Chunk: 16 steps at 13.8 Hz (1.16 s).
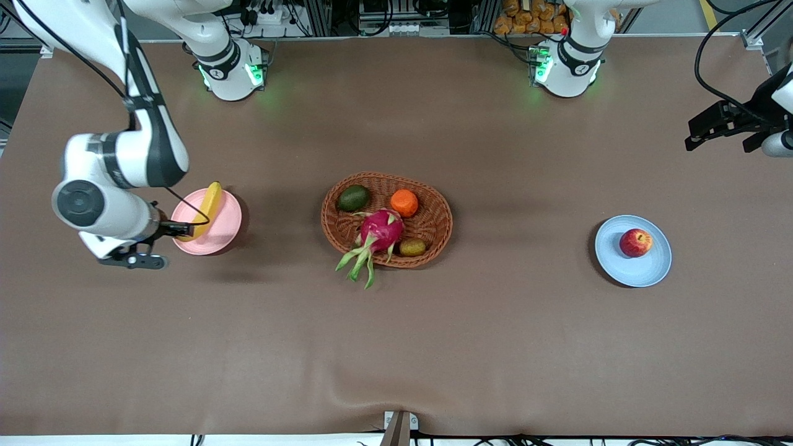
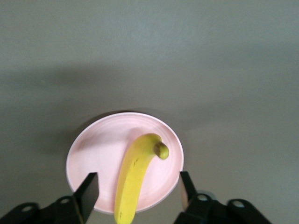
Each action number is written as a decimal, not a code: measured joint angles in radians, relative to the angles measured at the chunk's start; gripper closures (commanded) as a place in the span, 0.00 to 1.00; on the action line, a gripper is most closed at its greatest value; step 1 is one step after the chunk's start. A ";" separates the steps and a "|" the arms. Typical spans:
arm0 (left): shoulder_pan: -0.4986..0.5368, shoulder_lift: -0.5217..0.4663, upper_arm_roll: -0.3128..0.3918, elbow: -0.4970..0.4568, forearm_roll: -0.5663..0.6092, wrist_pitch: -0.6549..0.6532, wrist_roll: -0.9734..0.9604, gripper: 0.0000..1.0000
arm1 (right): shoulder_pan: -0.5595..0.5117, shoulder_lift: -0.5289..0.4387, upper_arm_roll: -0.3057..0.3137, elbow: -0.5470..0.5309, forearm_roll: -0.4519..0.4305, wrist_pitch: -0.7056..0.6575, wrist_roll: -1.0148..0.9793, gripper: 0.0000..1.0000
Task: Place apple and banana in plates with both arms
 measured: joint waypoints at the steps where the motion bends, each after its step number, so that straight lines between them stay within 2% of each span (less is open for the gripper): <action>1: 0.000 0.000 0.000 0.000 0.000 0.000 0.000 0.00 | 0.000 -0.018 0.004 0.070 0.018 -0.070 0.000 0.00; 5: 0.000 0.001 0.000 0.000 0.000 0.000 0.000 0.00 | -0.001 -0.082 0.007 0.337 0.072 -0.275 -0.045 0.00; 8: 0.000 0.001 0.000 0.000 0.000 0.000 0.000 0.00 | -0.016 -0.094 0.000 0.456 0.140 -0.364 -0.144 0.00; 11: 0.000 0.001 0.000 -0.001 0.000 0.000 0.000 0.00 | -0.025 -0.125 -0.007 0.506 0.157 -0.435 -0.176 0.00; 13: 0.000 0.001 0.000 -0.001 0.000 0.000 0.000 0.00 | -0.015 -0.177 -0.011 0.508 0.161 -0.535 -0.191 0.00; 16: 0.000 0.001 0.000 -0.001 0.000 0.000 0.000 0.00 | -0.013 -0.254 -0.010 0.449 0.165 -0.599 -0.209 0.00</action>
